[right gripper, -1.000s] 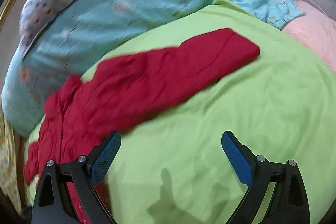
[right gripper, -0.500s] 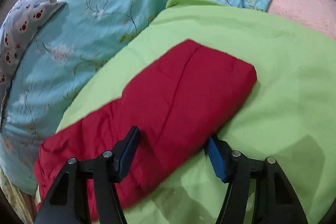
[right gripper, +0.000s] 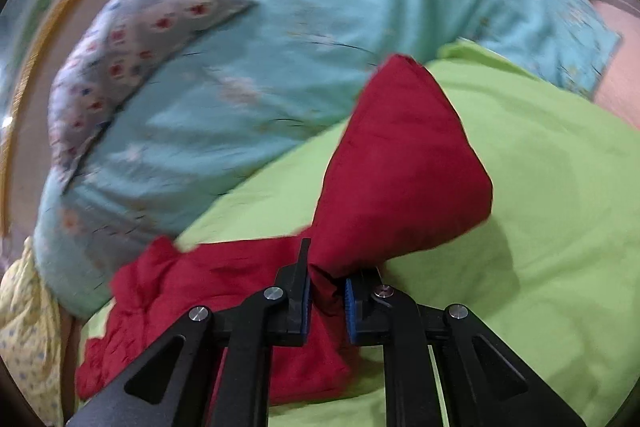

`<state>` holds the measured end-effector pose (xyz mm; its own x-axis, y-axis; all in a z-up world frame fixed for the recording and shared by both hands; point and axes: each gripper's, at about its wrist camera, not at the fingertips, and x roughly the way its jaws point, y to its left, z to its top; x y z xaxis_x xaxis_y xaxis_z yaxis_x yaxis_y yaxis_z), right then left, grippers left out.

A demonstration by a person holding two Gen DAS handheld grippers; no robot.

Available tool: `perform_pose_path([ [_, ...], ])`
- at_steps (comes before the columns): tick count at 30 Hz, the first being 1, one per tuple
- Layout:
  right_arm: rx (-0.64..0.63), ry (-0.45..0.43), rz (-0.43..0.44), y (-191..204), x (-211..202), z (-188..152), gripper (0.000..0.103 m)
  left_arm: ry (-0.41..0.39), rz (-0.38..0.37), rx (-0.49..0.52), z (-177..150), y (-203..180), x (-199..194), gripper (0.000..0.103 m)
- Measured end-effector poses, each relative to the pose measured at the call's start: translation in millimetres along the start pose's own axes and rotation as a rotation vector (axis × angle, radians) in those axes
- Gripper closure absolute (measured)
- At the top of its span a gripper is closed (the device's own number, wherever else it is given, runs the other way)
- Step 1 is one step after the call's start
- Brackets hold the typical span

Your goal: Fold large clothes

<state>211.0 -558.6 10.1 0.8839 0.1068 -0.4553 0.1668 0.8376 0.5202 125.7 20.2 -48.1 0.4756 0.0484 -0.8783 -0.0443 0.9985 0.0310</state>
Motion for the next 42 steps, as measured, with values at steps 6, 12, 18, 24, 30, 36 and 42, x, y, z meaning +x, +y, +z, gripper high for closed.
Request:
perform_pose_path([
  [6, -0.125, 0.057, 0.153, 82.6, -9.8, -18.4, 0.092, -0.02, -0.017, -0.032, 4.3, 14.8, -6.5, 0.0],
  [12, -0.197, 0.149, 0.271, 157.2, -0.1, -45.8, 0.093, -0.04, -0.036, -0.073, 7.2, 35.2, -12.1, 0.0],
  [18, -0.275, 0.241, 0.373, 226.9, 17.5, -83.7, 0.093, -0.031, -0.068, -0.11, 3.9, 49.9, -9.0, 0.0],
  [24, -0.373, 0.334, 0.437, 291.8, 42.0, -128.6, 0.093, -0.038, -0.105, -0.144, 3.6, 67.2, -10.2, 0.0],
  [30, -0.446, 0.418, 0.453, 336.0, 73.7, -173.6, 0.093, -0.031, -0.161, -0.176, 9.6, 83.2, -6.2, 0.0],
  [36, -0.5, 0.481, 0.427, 352.8, 104.5, -209.8, 0.093, -0.038, -0.26, -0.218, 27.3, 96.7, -3.5, 0.0],
  [42, -0.534, 0.575, 0.417, 355.2, 128.0, -233.0, 0.083, -0.062, -0.343, -0.254, 63.3, 105.2, 2.5, 0.0],
])
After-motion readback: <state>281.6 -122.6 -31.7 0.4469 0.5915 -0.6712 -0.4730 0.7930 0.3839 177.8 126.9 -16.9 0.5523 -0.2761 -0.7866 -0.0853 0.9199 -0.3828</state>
